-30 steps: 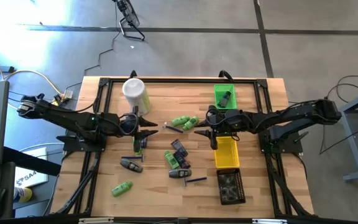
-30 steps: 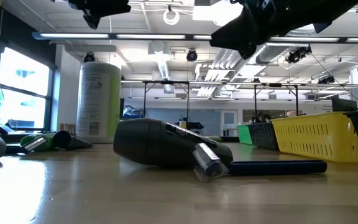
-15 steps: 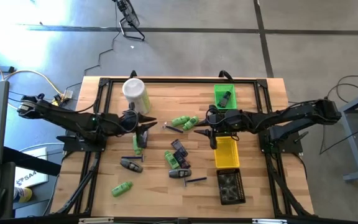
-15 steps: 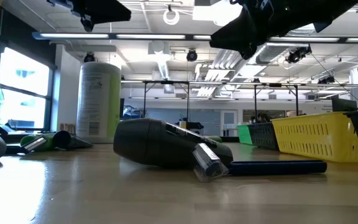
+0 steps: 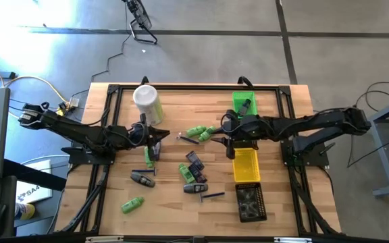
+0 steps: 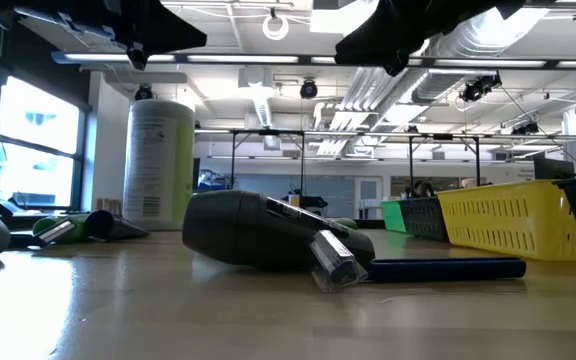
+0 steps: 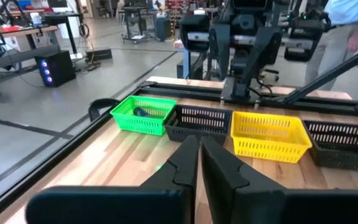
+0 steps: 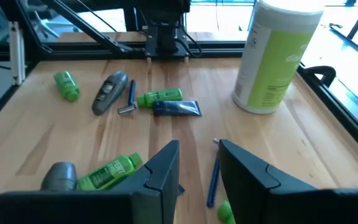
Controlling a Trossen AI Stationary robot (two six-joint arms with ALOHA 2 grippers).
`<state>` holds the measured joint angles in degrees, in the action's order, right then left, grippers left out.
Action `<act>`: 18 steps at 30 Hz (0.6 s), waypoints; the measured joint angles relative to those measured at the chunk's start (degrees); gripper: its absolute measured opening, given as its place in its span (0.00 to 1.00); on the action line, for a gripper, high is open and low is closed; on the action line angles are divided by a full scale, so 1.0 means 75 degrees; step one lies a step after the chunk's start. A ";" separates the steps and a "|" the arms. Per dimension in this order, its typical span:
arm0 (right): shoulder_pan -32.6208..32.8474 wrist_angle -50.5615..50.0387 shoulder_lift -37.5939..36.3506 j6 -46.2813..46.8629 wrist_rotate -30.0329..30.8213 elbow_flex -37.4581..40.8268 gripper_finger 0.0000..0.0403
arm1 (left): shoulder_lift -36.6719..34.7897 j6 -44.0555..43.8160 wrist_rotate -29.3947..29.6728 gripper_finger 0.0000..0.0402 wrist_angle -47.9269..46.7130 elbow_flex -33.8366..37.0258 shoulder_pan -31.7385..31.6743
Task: Pick & Place Travel size toiletries
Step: Put the green shampoo into the top black basket
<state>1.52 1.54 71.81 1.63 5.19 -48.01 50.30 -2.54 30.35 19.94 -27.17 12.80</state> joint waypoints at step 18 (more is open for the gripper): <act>-0.0218 -0.2672 0.2355 -0.0668 0.0069 -0.2166 0.26 | 0.0003 0.0119 -0.0006 0.03 -0.0077 0.0002 0.0000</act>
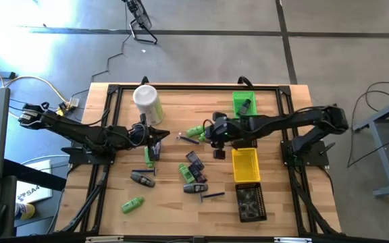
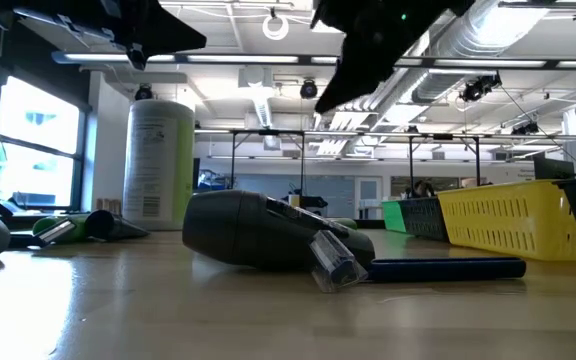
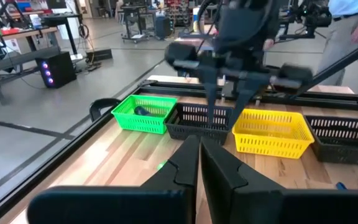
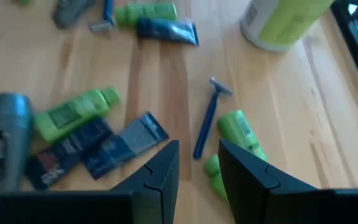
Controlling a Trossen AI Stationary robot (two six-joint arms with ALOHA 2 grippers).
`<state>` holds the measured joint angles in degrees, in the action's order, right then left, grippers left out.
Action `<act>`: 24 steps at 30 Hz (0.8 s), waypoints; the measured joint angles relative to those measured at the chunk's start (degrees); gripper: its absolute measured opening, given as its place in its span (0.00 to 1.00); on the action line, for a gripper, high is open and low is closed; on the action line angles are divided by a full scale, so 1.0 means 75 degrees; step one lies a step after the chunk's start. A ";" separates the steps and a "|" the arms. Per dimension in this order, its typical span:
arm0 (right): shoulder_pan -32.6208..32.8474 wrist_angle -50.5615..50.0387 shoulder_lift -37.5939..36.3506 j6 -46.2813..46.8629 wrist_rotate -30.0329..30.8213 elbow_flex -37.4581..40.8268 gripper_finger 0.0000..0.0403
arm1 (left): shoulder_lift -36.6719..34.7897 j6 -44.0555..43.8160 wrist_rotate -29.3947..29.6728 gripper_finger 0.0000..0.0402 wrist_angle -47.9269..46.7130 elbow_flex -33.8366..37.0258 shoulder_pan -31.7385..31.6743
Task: Pick & Place Travel size toiletries
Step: Put the green shampoo into the top black basket
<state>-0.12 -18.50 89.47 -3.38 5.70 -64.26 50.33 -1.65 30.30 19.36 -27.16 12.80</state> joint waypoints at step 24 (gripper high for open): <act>-0.0650 -0.0622 0.1421 -0.0171 0.0768 -0.0022 0.58 | 0.0003 -0.0013 -0.0006 0.03 0.0010 -0.0003 0.0000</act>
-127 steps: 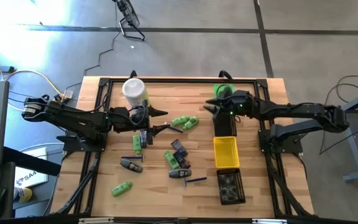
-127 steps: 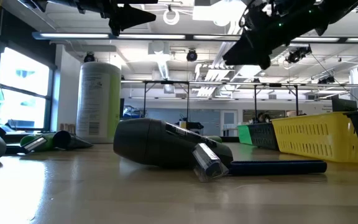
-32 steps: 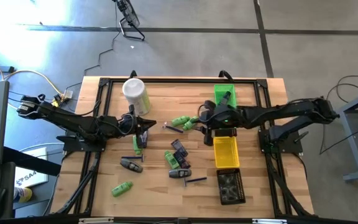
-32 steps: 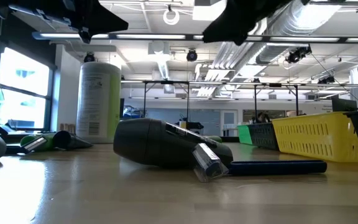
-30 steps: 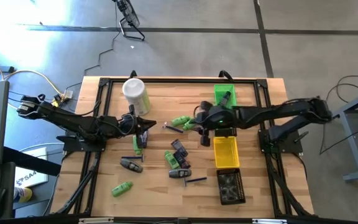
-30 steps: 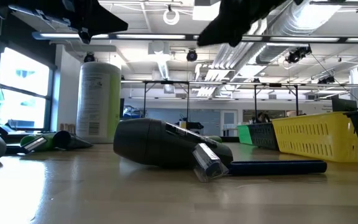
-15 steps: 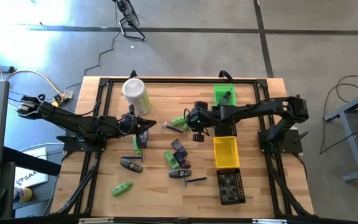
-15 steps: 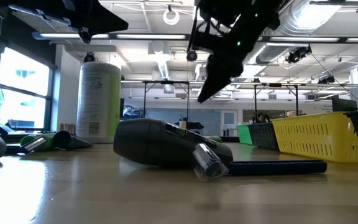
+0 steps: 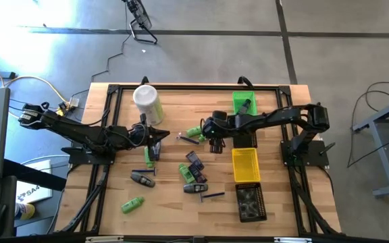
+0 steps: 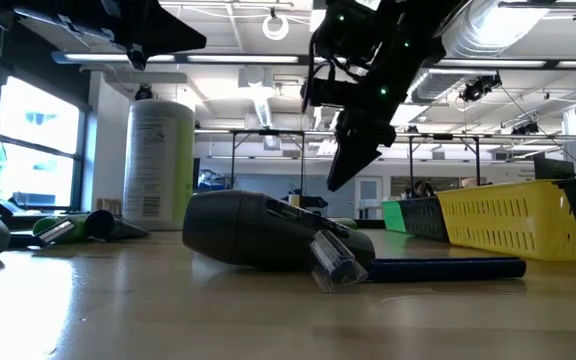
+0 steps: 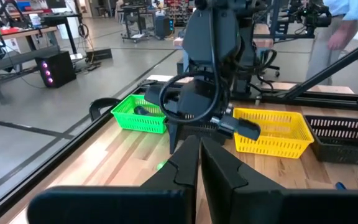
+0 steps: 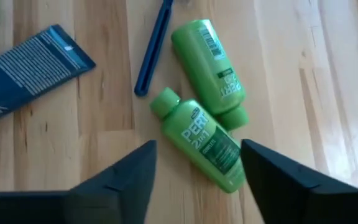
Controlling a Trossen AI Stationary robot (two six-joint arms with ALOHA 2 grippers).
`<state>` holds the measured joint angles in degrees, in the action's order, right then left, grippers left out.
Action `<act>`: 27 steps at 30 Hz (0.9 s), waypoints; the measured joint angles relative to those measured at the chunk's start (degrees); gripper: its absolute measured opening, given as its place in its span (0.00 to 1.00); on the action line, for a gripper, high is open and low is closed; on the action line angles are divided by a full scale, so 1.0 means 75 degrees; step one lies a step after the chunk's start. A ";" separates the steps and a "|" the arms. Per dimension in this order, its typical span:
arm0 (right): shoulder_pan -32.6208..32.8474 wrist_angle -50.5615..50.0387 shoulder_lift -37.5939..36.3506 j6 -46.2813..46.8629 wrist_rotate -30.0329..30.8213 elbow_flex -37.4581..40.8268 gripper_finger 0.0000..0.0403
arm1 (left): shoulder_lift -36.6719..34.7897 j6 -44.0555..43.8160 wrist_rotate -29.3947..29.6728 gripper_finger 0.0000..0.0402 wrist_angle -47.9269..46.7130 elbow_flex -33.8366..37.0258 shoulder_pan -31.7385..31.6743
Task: Pick & Place Travel size toiletries
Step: Put the green shampoo into the top black basket
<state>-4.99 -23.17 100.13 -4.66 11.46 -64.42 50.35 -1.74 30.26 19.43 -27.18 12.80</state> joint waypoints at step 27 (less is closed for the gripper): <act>-0.0981 0.0004 0.0848 -0.0614 -0.2166 0.0012 0.77 | 0.0000 -0.0030 -0.0006 0.03 -0.0023 -0.0003 -0.0002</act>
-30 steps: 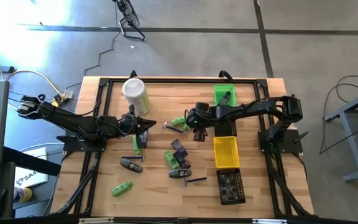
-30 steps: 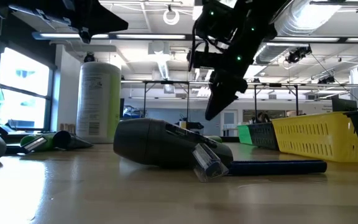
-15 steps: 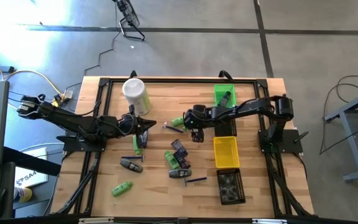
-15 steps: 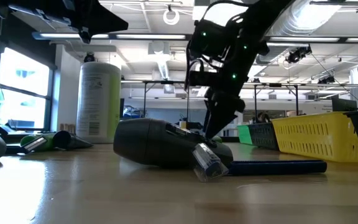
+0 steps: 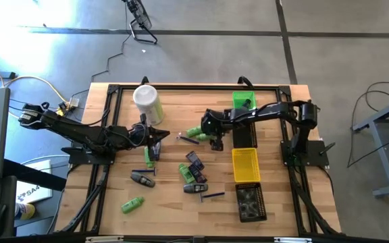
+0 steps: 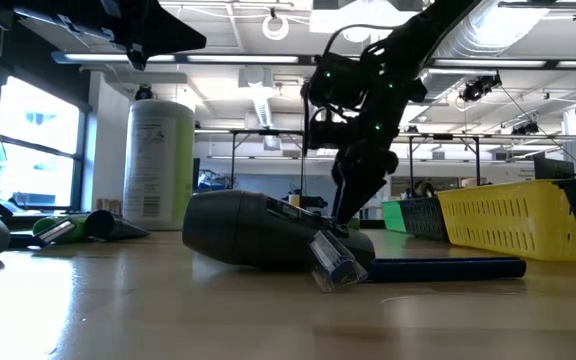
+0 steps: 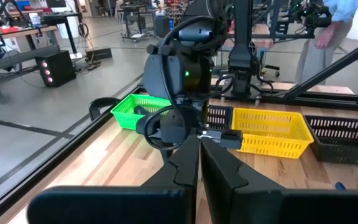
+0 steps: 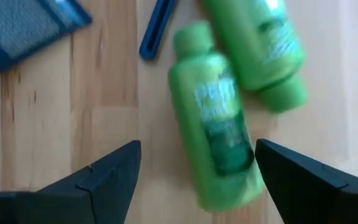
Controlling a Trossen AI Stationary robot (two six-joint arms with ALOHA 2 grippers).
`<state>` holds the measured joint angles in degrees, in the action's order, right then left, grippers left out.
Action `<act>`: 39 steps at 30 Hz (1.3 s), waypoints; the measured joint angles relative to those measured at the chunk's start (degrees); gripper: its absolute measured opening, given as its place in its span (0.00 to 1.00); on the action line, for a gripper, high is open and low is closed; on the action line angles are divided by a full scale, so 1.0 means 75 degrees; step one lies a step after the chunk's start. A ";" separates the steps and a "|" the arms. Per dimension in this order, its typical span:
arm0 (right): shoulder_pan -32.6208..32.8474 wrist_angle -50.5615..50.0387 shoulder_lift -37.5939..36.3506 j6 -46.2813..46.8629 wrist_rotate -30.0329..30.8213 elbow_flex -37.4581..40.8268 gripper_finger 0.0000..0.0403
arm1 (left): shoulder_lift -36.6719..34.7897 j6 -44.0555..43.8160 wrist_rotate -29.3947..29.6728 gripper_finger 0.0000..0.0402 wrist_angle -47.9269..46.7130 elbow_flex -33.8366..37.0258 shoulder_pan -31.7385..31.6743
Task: Pick & Place Travel size toiletries
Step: Put the green shampoo into the top black basket
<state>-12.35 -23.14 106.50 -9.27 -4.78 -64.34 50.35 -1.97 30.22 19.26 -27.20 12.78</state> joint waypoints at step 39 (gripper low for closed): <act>0.0346 0.0948 0.0586 0.0395 0.0182 -0.0015 0.70 | 0.0000 -0.0194 -0.0015 0.03 -0.0247 -0.0006 -0.0001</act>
<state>-9.76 -16.03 110.89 -6.31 -3.42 -64.45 50.35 -3.42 30.11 17.41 -27.24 12.78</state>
